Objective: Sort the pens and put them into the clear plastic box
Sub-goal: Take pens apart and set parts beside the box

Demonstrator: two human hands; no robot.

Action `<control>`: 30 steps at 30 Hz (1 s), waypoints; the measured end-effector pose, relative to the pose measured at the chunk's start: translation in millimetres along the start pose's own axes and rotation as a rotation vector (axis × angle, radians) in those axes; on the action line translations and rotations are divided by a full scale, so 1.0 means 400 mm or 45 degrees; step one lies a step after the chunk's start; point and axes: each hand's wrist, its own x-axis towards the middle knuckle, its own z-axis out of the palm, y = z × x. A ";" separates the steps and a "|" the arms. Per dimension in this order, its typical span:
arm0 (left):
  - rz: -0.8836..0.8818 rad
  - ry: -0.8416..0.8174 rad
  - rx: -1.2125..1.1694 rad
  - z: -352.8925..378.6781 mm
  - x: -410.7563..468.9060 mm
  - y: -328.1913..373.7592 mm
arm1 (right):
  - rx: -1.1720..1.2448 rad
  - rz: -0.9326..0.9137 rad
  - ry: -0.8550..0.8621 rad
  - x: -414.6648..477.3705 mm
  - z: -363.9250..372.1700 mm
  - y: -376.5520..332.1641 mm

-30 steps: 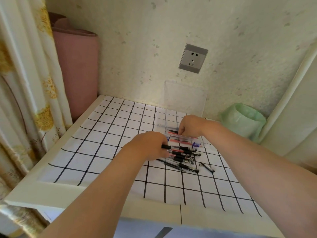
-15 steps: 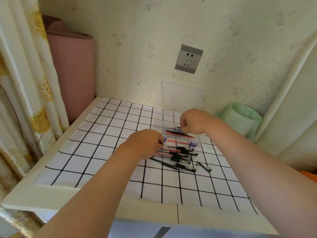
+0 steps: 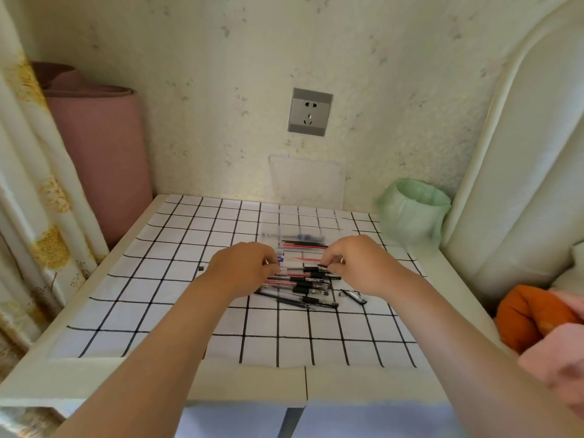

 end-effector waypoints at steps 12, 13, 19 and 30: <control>0.079 -0.041 -0.399 0.024 0.010 0.017 | 0.018 -0.039 -0.011 -0.021 0.025 0.036; 0.086 -0.042 -0.417 0.026 0.012 0.018 | 0.017 -0.041 -0.010 -0.022 0.023 0.037; 0.129 -0.047 -0.448 0.027 0.007 0.024 | -0.011 -0.045 0.006 -0.024 0.008 0.040; 0.286 -0.090 -0.417 0.052 0.000 0.060 | 0.410 -0.153 0.063 -0.026 0.042 -0.034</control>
